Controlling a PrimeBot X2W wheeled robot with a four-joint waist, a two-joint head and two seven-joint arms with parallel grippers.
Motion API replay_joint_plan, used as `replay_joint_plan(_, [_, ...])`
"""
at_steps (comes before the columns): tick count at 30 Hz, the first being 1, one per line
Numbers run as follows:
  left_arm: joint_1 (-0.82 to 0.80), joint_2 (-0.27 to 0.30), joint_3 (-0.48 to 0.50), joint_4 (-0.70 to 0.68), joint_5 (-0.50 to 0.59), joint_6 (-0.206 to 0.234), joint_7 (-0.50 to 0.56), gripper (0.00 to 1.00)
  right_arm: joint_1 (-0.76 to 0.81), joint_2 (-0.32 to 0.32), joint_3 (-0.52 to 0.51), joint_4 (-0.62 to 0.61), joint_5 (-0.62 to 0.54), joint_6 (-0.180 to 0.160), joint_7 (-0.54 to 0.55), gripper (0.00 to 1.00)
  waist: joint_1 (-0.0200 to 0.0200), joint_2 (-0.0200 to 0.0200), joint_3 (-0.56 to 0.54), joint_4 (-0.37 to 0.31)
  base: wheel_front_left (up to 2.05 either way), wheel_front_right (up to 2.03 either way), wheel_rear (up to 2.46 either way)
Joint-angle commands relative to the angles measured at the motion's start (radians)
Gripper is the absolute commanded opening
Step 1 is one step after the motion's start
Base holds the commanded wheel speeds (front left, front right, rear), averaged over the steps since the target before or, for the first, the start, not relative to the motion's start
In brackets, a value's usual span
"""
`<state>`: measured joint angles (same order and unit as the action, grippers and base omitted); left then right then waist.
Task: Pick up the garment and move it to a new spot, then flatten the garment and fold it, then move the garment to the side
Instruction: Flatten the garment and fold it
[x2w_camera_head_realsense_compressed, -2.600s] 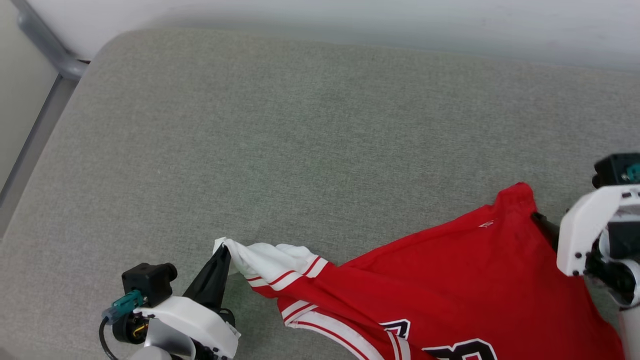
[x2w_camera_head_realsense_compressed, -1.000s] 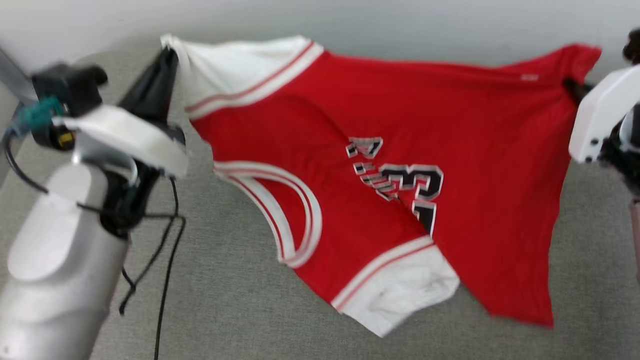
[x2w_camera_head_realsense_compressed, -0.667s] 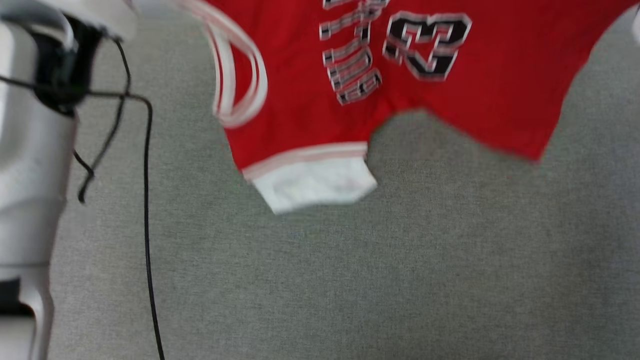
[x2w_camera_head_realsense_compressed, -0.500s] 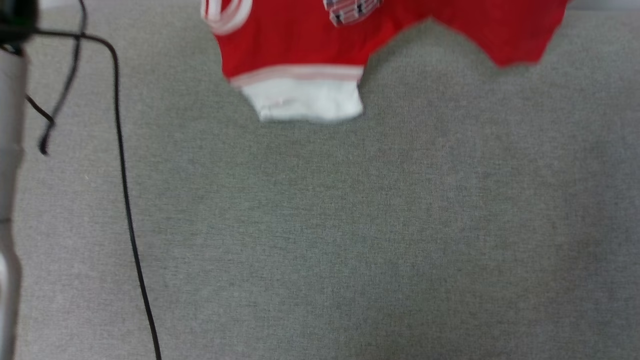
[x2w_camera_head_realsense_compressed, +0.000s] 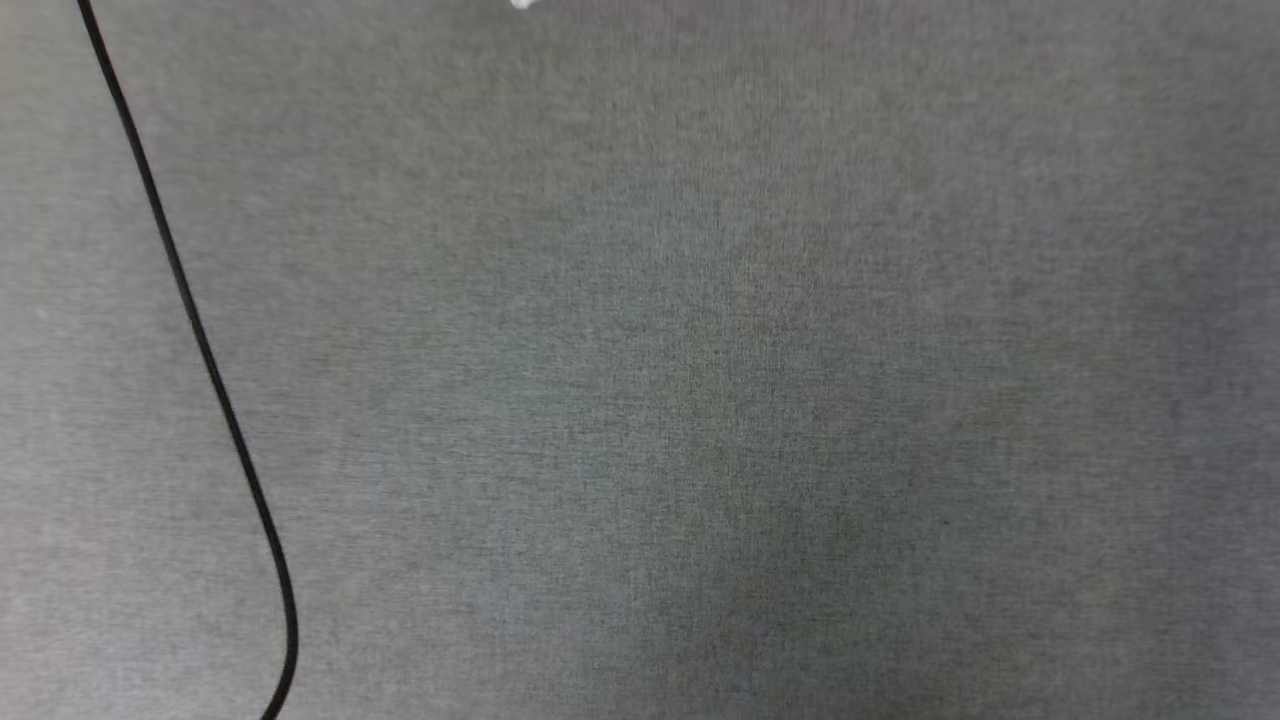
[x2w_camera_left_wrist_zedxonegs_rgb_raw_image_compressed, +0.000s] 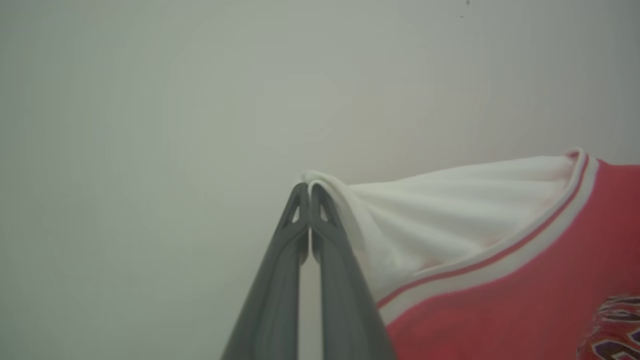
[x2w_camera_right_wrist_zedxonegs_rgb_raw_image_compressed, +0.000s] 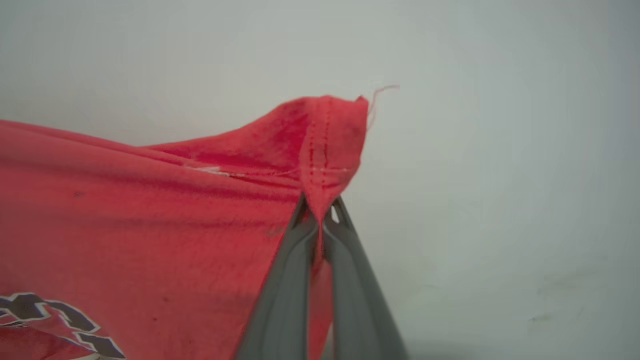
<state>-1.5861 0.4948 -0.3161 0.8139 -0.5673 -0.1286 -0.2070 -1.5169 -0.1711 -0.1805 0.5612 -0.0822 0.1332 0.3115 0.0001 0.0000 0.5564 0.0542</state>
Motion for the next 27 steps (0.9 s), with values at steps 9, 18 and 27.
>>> replay_joint_plan(9, [0.036, -0.025, -0.075, 0.085, -0.092, 0.0, -0.023, 0.0, -0.026, 0.015, 0.022, 0.17, 0.002, -0.004, -0.074, 0.0, -0.0001, 0.0, 0.113, 0.006, 0.0, 0.0, 0.0])
replay_joint_plan(18, [0.25, -0.034, -0.2, 0.052, -0.283, -0.001, -0.039, 0.0, 0.131, 0.016, 0.085, 0.296, 0.087, -0.003, -0.141, 0.0, -0.0001, 0.0, 0.054, 0.028, 0.0, 0.0, 0.0])
replay_joint_plan(27, [0.581, -0.038, -0.26, 0.003, -0.407, -0.001, -0.057, 0.0, 0.484, 0.027, 0.17, 0.289, 0.237, -0.003, -0.218, 0.0, -0.0001, 0.0, -0.108, 0.026, 0.0, 0.0, 0.0])
